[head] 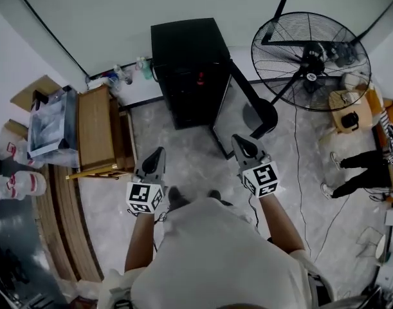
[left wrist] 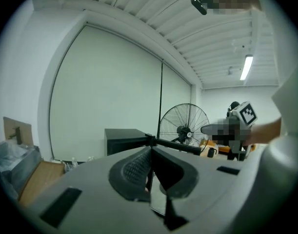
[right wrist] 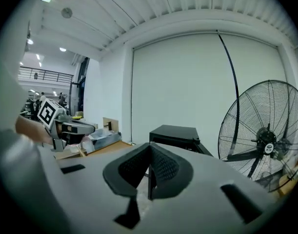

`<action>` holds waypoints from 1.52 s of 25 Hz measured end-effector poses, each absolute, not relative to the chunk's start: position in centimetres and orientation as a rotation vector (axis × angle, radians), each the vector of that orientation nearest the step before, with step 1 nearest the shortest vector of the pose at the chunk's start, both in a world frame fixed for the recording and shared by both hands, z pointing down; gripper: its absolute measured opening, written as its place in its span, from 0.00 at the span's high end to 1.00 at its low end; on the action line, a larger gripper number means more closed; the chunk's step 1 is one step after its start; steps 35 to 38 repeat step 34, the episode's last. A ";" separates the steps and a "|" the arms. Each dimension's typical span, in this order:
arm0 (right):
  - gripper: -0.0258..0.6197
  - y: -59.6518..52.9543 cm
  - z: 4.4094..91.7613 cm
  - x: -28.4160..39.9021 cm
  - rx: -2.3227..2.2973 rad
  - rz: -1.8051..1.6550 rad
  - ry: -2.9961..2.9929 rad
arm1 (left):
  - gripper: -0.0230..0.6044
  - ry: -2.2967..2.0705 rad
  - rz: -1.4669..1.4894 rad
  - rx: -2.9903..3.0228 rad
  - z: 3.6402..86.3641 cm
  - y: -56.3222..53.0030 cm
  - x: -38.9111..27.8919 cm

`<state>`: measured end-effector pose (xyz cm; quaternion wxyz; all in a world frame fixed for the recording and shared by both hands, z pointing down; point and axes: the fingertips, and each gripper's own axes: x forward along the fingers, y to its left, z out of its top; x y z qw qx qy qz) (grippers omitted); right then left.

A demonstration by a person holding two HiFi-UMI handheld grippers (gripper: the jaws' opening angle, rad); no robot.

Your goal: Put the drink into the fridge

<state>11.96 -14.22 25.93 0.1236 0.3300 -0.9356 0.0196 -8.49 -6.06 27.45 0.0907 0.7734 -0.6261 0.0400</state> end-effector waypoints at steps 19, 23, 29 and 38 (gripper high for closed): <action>0.96 -11.6 23.6 15.5 0.955 0.037 -2.784 | 0.95 -1.916 0.109 2.280 25.5 -0.9 -5.9; 0.96 -11.0 23.4 14.7 0.959 0.049 -2.787 | 0.95 -1.903 0.096 2.281 25.3 -0.7 -6.6; 0.96 -10.8 23.8 13.9 0.965 0.055 -2.774 | 0.95 -1.919 0.073 2.262 25.3 -0.4 -8.1; 0.96 -10.9 23.7 13.0 0.979 0.058 -2.770 | 0.95 -1.929 0.065 2.255 25.3 -0.1 -9.7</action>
